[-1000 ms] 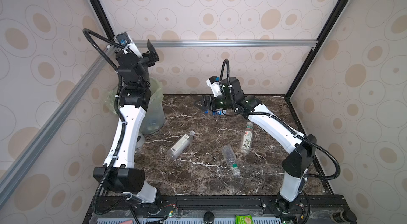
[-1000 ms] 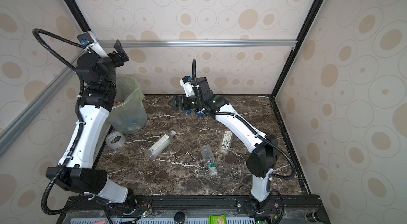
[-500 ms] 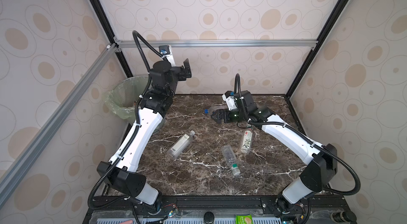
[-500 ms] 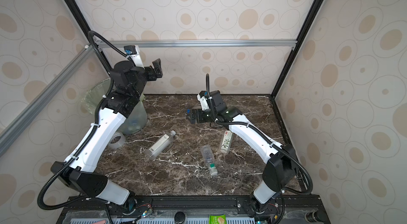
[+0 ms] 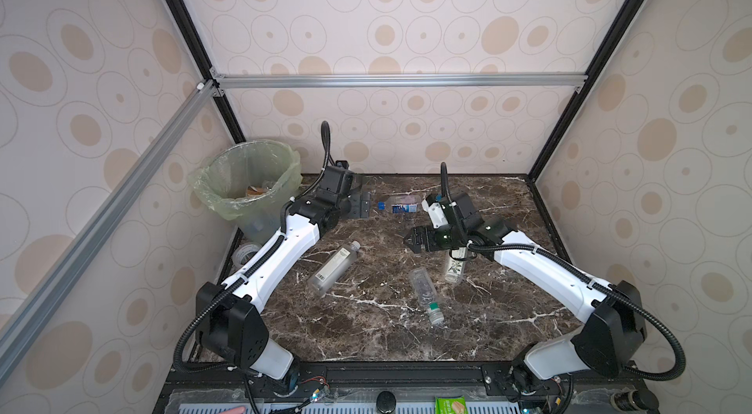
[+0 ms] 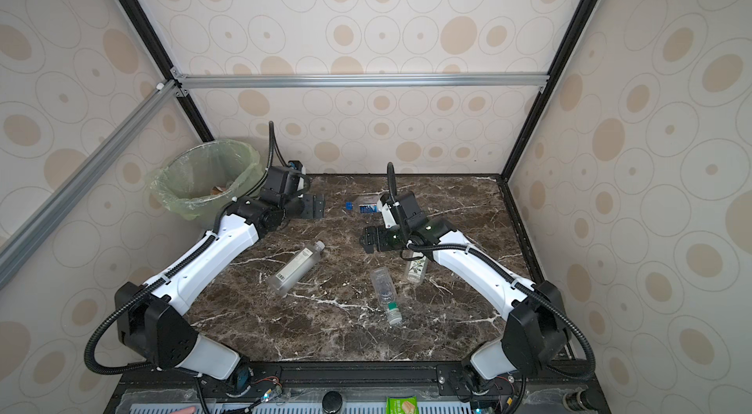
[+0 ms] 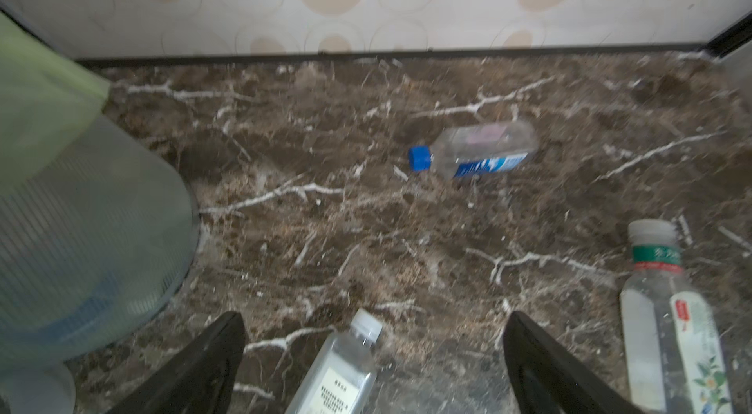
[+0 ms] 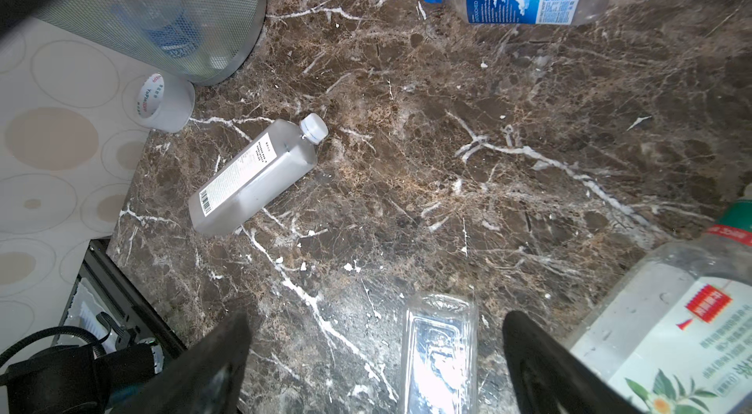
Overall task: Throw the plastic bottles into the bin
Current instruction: 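Close the left gripper on the frosted white-cap bottle while the right arm moves in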
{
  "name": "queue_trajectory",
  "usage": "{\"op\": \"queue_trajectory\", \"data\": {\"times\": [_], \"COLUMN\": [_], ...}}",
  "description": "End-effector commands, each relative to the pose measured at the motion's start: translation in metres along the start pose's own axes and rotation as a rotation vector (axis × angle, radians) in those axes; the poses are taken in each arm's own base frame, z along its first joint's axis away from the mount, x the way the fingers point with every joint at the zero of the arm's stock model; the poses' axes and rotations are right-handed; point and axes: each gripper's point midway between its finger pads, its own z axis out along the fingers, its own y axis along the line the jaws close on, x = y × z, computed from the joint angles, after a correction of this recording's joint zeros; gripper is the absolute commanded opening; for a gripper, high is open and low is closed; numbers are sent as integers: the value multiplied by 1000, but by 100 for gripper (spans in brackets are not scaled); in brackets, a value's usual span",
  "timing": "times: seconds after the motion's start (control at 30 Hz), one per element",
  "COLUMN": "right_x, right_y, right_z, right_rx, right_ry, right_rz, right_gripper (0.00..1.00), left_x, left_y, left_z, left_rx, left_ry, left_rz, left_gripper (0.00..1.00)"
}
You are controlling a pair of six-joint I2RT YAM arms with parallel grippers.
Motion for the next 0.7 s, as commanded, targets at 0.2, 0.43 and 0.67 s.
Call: {"op": "queue_trajectory", "data": {"times": [0.2, 0.43, 0.67], "right_x": [6, 13, 13], "right_y": [4, 1, 2], "right_z": [-6, -8, -9], "right_rx": [-17, -17, -26], "right_ry": [8, 7, 8], "right_rz": [17, 11, 3], "right_gripper": [100, 100, 100], "left_x": [112, 168, 185], "left_y": [20, 36, 40], "left_z": [21, 47, 68], "left_rx": [-17, -48, -50], "left_ry": [325, 447, 474], "left_rz": [-52, -87, -111], "left_gripper": [99, 99, 99]}}
